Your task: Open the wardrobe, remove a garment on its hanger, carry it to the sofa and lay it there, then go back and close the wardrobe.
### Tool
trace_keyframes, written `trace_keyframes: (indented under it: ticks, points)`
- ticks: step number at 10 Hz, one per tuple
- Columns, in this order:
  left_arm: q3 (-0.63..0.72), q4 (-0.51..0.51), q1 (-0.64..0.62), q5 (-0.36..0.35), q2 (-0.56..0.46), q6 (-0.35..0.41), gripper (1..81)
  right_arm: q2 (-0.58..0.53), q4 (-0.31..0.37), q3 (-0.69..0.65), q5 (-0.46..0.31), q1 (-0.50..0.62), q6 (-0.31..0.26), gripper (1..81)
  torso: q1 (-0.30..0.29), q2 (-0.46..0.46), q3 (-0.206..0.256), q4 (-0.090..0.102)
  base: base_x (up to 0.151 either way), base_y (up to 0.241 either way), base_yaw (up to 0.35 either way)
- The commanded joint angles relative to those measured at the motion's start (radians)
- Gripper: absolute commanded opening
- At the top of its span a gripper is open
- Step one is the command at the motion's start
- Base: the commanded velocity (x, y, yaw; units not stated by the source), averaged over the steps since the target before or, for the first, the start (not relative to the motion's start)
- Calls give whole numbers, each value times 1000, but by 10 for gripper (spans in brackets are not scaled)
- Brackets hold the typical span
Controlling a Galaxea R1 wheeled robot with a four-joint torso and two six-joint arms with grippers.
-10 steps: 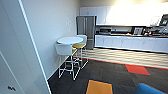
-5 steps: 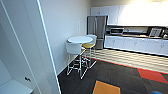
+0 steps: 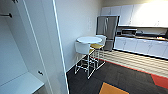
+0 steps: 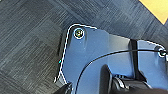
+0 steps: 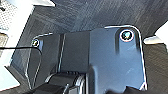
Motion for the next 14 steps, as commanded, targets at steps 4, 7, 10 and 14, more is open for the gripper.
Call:
trace_keyframes:
  ticks: [4,7,10,14]
  points:
    - [-2,31,-50,45,10,2,811,-9,-2,2,-47,60,-1,811,0,0,0,0,0,0,281]
    - [-2,45,-50,47,15,2,811,0,-2,0,-47,63,-9,811,0,0,0,0,0,0,288]
    - [-2,48,-44,48,40,13,811,1,-2,-4,-47,60,-9,811,0,0,0,0,0,0,288]
    - [-2,48,-43,54,46,19,811,5,-2,-6,-47,56,-9,811,0,0,0,0,0,0,290]
